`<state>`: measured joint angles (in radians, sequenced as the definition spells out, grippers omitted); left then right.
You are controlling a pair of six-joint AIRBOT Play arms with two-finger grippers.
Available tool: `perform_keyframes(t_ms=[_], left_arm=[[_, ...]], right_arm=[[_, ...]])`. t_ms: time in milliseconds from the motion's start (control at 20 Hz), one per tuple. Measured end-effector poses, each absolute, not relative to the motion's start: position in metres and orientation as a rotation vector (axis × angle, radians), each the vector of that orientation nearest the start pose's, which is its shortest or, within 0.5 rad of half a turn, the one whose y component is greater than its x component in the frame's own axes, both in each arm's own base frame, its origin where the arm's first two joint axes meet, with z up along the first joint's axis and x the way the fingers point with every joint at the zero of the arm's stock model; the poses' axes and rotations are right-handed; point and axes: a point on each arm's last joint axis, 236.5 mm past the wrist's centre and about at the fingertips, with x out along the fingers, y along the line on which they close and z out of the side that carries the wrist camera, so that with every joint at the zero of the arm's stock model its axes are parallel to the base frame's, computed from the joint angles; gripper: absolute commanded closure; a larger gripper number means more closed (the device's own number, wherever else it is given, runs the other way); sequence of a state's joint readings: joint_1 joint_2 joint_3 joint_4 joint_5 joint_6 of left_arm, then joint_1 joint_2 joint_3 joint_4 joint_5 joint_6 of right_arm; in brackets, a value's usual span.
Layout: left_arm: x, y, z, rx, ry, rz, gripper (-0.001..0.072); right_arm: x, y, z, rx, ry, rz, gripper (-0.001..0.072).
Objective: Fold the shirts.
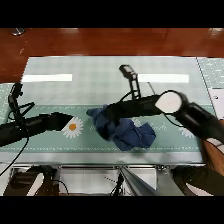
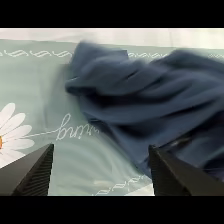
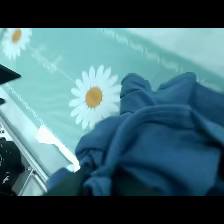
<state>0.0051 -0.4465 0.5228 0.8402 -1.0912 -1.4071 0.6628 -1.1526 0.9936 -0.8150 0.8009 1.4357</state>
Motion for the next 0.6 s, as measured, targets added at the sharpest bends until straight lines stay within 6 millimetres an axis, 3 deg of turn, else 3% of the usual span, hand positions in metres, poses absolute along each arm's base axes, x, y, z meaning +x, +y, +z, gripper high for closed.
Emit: perform_keyframes(t_ms=[100, 150, 250, 350, 450, 600], left_arm=[[0.227, -0.139, 0.074, -0.489, 0.929, -0.493, 0.0005], [0.225, -0.141, 0.073, -0.488, 0.940, -0.498, 0.0005], [0.213, -0.145, 0.067, -0.486, 0.998, -0.522, 0.0006], [0.196, -0.149, 0.058, -0.484, 1.088, -0.551, 0.0006], [0.180, -0.150, 0.044, -0.478, 1.186, -0.565, 0.0005], [0.159, -0.147, 0.011, -0.492, 1.337, -0.540, 0.0005]], right_arm=[[0.261, 0.357, 0.060, 0.335, 1.124, 0.894, 0.0085], [0.268, 0.352, 0.062, 0.351, 1.128, 0.886, 0.0085], [0.291, 0.324, 0.074, 0.366, 1.112, 0.842, 0.0086], [0.318, 0.267, 0.090, 0.360, 1.075, 0.741, 0.0087], [0.333, 0.186, 0.093, 0.335, 1.065, 0.566, 0.0095], [0.311, 0.082, 0.064, 0.364, 1.126, 0.289, 0.0095]])
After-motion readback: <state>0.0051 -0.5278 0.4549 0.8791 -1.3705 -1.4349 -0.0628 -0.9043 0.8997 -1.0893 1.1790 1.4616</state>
